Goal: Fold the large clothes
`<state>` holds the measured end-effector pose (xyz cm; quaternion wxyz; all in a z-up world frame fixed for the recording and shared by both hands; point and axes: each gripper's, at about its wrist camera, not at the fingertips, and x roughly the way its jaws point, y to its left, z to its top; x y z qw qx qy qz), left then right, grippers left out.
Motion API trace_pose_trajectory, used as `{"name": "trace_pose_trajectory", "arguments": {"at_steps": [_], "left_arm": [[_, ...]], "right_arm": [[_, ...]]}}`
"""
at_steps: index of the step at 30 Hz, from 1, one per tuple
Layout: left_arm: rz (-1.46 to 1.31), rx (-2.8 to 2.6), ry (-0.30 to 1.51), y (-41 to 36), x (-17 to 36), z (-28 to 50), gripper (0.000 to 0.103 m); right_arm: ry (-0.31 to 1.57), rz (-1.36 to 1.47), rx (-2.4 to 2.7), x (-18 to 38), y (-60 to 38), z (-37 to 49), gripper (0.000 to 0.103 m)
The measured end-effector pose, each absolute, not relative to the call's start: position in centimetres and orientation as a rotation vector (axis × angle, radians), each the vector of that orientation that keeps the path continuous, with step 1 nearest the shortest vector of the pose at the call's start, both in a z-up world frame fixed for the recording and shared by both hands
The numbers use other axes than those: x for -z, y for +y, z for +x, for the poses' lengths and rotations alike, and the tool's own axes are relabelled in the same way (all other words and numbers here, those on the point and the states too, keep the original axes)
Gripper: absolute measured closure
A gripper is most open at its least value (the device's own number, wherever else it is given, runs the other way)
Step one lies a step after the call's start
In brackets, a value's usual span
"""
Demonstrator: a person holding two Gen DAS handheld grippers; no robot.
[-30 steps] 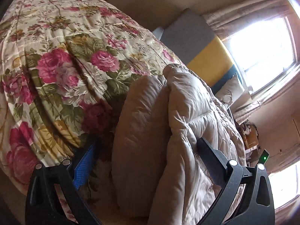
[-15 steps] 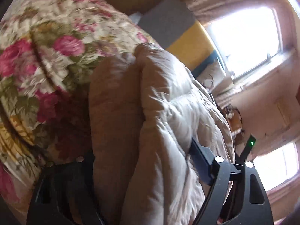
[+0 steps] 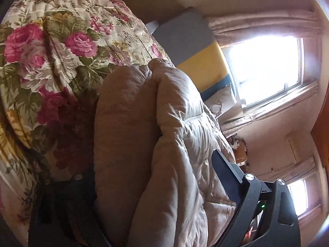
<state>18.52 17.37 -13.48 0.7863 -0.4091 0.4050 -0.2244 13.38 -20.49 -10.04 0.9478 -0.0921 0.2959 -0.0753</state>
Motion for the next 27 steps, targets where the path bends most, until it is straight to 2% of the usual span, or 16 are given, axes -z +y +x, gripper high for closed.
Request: {"name": "trace_pose_trajectory", "arguments": {"at_steps": [2,5,7,8,9,11,14,15,16,18,22,27], "left_arm": [[-0.885,0.482,0.893,17.4,13.4,18.7,0.012],[-0.850,0.434,0.935,17.1,13.3,18.7,0.028],[-0.861,0.431,0.931,17.2,13.3,18.5,0.034],[-0.872,0.431,0.931,17.2,13.3,18.5,0.041],[-0.878,0.429,0.924,17.3,13.2,18.4,0.053],[-0.892,0.425,0.901,17.6,12.8,17.8,0.061],[-0.821,0.417,0.886,17.2,12.1,17.4,0.059],[-0.808,0.412,0.886,17.2,12.2,17.5,0.051],[-0.805,0.402,0.894,17.2,12.4,17.5,0.047],[-0.815,0.396,0.911,17.4,13.1,17.7,0.027],[-0.792,0.427,0.896,17.1,13.5,17.5,0.026],[-0.860,0.430,0.892,17.3,12.9,17.3,0.064]], "right_arm": [[0.598,-0.178,0.149,11.3,-20.5,13.5,0.002],[0.597,-0.156,0.151,11.5,-20.8,13.6,0.002],[0.588,-0.153,0.154,11.5,-20.8,13.4,0.002],[0.586,-0.150,0.155,11.6,-20.9,13.3,0.002],[0.583,-0.148,0.156,11.6,-20.9,13.2,0.002],[0.578,-0.144,0.158,11.8,-21.1,12.9,0.002],[0.575,-0.139,0.155,12.0,-21.1,12.5,0.002],[0.574,-0.137,0.154,12.0,-21.2,12.5,0.002],[0.574,-0.136,0.153,12.0,-21.2,12.5,0.002],[0.573,-0.135,0.152,12.0,-21.3,12.5,0.002],[0.573,-0.136,0.153,12.0,-21.3,12.5,0.002],[0.575,-0.137,0.154,11.9,-21.3,12.5,0.002]]}}
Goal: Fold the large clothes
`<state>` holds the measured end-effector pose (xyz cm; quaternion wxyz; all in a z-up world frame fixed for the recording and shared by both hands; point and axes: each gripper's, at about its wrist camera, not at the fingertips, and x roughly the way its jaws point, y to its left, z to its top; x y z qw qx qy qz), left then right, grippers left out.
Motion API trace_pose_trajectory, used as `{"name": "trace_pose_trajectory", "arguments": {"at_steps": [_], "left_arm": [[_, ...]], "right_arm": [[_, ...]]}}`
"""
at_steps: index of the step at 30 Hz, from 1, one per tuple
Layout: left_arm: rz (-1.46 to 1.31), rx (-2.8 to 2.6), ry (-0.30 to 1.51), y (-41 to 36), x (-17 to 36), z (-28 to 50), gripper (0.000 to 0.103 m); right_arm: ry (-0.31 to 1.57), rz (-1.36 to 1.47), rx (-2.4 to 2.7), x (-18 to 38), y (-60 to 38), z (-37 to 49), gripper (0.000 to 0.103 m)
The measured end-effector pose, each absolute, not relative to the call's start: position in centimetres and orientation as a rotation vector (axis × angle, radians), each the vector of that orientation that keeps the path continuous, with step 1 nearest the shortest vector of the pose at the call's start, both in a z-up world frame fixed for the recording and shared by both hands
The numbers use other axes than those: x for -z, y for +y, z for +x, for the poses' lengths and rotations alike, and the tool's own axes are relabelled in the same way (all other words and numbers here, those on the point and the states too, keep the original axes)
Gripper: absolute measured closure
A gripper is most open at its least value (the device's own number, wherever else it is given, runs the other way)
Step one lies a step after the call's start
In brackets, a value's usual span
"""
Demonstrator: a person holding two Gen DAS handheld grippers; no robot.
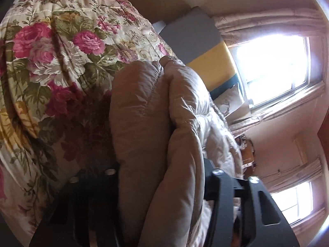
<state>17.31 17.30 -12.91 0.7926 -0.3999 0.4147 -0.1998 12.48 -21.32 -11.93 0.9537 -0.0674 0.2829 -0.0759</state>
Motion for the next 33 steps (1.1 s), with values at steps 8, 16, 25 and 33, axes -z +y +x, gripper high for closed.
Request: {"name": "trace_pose_trajectory", "arguments": {"at_steps": [8,16,25,33], "left_arm": [[-0.790,0.455,0.774,15.9,6.0,16.1,0.075],[-0.625,0.509,0.688,11.3,-0.7,15.3,0.075],[-0.531,0.473,0.667,9.6,-2.2,14.8,0.075],[-0.465,0.505,0.646,6.5,-3.4,14.6,0.075]], "right_arm": [[0.587,-0.178,0.200,11.6,-20.6,12.3,0.002],[0.643,-0.233,0.207,11.4,-19.9,12.8,0.002],[0.579,-0.375,0.232,7.8,-18.4,17.8,0.002],[0.707,-0.354,0.171,12.0,-18.8,21.3,0.002]]}}
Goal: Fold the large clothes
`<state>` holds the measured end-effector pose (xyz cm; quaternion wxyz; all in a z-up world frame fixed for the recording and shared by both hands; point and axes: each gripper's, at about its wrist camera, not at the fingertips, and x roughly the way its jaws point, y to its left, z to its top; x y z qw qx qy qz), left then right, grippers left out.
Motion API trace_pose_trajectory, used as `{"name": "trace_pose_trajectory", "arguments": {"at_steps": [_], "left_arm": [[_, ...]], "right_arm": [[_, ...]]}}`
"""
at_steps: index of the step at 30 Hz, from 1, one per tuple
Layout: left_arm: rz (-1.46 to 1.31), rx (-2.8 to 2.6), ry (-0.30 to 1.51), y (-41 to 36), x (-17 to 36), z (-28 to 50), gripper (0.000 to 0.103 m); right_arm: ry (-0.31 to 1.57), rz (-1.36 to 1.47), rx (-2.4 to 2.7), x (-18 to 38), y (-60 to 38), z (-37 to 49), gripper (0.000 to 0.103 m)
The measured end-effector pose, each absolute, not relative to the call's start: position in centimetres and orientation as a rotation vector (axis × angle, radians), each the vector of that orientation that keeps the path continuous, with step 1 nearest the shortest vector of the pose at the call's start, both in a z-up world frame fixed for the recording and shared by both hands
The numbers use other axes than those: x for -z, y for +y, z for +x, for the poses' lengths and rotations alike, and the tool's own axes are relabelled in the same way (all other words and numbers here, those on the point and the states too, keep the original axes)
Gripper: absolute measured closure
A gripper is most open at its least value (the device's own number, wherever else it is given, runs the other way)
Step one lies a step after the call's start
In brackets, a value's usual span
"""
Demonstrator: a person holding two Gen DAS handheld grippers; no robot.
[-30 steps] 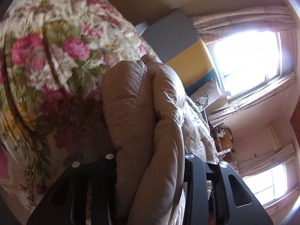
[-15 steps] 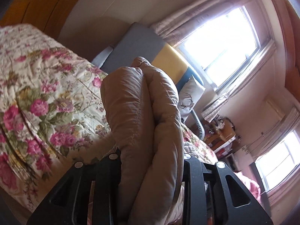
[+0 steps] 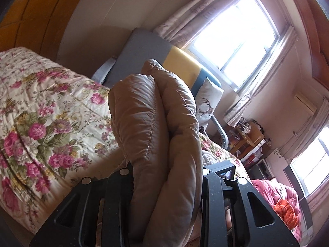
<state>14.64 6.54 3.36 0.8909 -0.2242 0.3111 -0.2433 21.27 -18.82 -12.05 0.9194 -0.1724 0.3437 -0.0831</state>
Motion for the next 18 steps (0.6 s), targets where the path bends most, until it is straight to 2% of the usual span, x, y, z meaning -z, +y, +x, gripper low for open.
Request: {"name": "trace_pose_trajectory", "arguments": {"at_steps": [7,12,18], "left_arm": [[-0.374,0.500,0.624,3.8,-4.9,14.1,0.075],[-0.378,0.483,0.623,4.0,-4.8,14.0,0.075],[-0.355,0.490,0.628,2.4,-5.2,13.9,0.075]], "right_arm": [[0.712,-0.390,0.205,10.9,-18.6,20.0,0.002],[0.665,-0.389,0.208,8.4,-19.4,15.4,0.002],[0.665,-0.332,0.183,11.9,-19.8,11.9,0.002]]}}
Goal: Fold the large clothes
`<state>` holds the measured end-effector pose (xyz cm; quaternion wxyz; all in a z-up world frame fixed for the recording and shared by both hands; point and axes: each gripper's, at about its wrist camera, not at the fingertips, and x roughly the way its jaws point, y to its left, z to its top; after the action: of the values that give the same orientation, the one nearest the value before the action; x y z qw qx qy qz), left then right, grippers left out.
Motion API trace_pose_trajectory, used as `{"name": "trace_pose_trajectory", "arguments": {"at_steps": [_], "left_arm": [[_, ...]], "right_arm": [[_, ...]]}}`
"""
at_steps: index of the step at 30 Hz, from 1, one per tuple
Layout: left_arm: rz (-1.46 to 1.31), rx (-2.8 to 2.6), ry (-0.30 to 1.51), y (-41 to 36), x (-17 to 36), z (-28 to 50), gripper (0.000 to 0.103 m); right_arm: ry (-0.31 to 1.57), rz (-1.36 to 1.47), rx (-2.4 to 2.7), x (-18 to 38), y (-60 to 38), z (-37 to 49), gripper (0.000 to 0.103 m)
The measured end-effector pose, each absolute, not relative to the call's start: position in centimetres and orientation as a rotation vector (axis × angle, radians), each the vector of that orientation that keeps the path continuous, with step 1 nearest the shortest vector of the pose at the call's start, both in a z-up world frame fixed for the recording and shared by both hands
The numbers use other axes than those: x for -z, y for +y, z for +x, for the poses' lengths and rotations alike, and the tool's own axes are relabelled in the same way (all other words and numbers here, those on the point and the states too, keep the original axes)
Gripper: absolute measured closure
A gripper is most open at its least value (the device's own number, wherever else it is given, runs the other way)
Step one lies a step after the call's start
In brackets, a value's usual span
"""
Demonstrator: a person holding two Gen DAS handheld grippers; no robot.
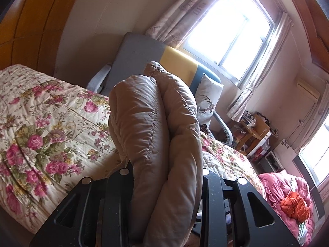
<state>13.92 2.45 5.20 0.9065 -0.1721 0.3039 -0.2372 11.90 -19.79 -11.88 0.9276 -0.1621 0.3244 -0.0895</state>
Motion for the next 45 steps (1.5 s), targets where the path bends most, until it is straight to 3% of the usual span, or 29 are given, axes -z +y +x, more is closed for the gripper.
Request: {"name": "trace_pose_trajectory", "arguments": {"at_steps": [14,19,25,38,41,45], "left_arm": [[-0.125,0.475,0.593,-7.6,-7.5,12.4,0.072],[-0.055,0.498,0.585,-11.3,-6.7,12.4,0.072],[0.034,0.524,0.583,-15.2,-5.3,12.2,0.072],[0.193,0.587,0.621,-23.3,-1.4,11.7,0.069],[0.212,0.610,0.627,-24.5,-0.4,11.7,0.064],[0.197,0.709,0.647,-25.2,1.1,11.7,0.046]], "right_arm": [[0.697,-0.222,0.223,6.6,-28.6,8.5,0.002],[0.888,0.095,0.185,9.9,-33.6,8.3,0.002],[0.909,0.450,0.134,13.0,-36.4,7.4,0.002],[0.882,0.392,0.151,12.5,-35.5,7.3,0.002],[0.882,0.399,0.142,12.5,-35.6,7.2,0.002],[0.891,0.411,0.104,12.4,-36.3,7.2,0.002]]}}
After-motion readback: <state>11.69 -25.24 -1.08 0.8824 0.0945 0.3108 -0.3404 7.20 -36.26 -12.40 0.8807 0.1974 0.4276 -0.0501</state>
